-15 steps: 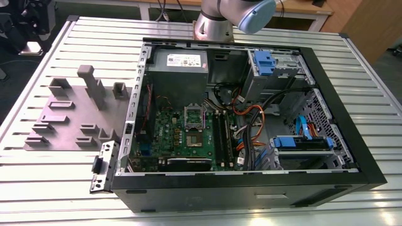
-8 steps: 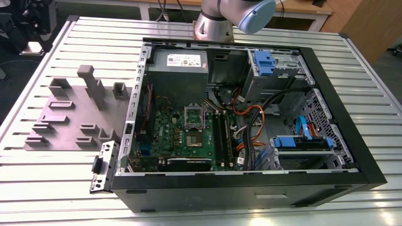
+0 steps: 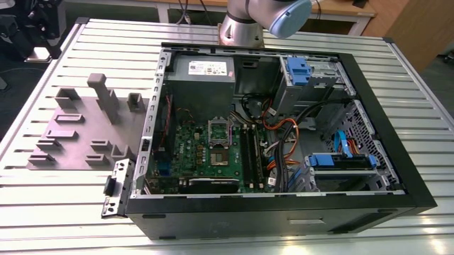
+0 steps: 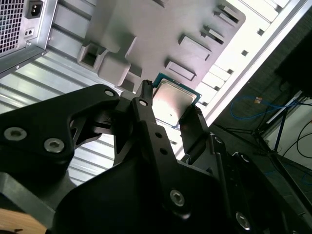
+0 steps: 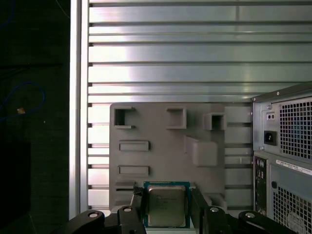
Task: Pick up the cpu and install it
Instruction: 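Pick up the cpu and move it towards the insertion slot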
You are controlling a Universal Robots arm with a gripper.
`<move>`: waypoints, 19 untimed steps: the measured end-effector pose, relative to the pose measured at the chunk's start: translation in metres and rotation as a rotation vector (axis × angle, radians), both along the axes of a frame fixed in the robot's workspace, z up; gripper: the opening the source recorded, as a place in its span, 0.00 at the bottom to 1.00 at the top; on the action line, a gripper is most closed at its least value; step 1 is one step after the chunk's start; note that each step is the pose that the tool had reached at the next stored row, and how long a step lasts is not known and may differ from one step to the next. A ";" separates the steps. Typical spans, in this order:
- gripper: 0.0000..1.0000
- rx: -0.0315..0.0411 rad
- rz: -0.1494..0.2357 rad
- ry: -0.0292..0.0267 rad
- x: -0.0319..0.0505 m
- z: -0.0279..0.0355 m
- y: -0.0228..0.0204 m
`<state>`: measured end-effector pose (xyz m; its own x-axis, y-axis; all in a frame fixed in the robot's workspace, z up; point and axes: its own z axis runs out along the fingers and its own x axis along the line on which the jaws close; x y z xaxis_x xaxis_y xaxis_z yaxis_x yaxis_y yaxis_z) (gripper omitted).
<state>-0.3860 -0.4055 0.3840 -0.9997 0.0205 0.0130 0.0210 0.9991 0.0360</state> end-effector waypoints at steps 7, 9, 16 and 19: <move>0.47 0.0000 0.000 0.0001 0.0008 0.0000 -0.0040; 0.47 0.0000 0.000 0.0000 0.0011 0.0000 -0.0042; 0.47 0.0000 0.000 0.0000 0.0016 0.0000 -0.0043; 0.47 -0.0001 0.000 0.0001 0.0023 0.0001 -0.0043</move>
